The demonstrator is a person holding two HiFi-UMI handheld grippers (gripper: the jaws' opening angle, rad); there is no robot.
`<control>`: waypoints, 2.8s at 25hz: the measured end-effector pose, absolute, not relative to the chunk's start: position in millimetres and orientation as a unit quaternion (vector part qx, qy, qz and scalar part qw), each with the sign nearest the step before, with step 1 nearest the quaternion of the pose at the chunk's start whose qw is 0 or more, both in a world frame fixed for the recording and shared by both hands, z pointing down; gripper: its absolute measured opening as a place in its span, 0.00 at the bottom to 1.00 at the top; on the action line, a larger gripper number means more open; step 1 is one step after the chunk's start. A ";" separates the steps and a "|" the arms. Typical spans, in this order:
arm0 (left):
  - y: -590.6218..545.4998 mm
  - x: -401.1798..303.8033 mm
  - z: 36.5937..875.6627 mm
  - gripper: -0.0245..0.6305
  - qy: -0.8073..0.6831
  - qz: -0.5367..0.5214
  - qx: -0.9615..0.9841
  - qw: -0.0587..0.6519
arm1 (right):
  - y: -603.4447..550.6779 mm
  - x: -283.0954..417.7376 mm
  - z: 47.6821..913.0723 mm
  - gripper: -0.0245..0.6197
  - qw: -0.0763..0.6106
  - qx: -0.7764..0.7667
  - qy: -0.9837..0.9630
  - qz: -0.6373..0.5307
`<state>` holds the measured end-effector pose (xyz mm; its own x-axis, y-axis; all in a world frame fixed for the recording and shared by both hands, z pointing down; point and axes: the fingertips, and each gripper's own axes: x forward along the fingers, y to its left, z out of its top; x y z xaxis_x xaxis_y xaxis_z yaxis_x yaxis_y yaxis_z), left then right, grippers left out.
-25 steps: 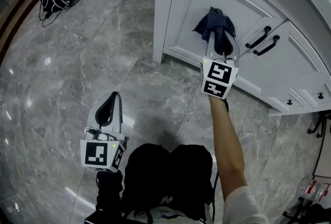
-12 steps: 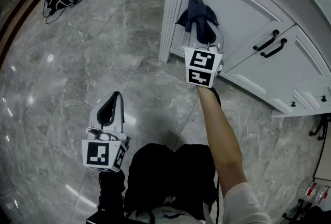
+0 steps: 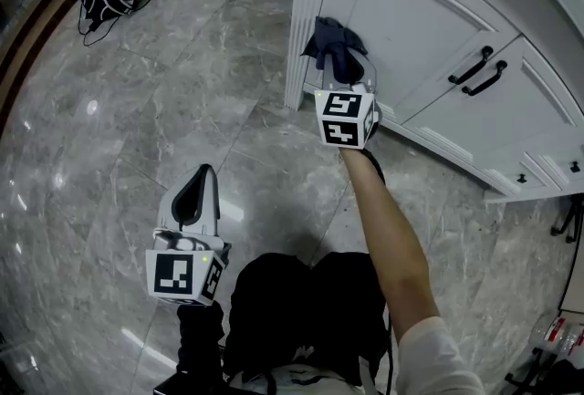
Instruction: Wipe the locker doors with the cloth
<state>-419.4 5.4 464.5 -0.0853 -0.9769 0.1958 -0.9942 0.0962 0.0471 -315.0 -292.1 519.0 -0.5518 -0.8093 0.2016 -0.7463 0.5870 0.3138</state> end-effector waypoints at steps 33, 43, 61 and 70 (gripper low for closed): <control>8.1 -389.5 453.9 0.04 -0.727 0.055 0.680 0.079 | -300.5 -153.9 549.6 0.17 0.212 0.517 -0.821 -0.119; 11.0 -397.4 456.2 0.04 -0.732 0.062 0.673 0.078 | -298.3 -154.0 616.8 0.17 0.260 0.503 -0.819 -0.088; 7.9 -404.9 468.2 0.04 -0.733 0.068 0.671 0.089 | -295.6 -215.9 629.7 0.17 0.243 0.486 -0.837 -0.061; 11.3 -416.0 473.0 0.04 -0.735 0.065 0.668 0.096 | -292.9 -262.8 629.9 0.17 0.242 0.467 -0.848 -0.061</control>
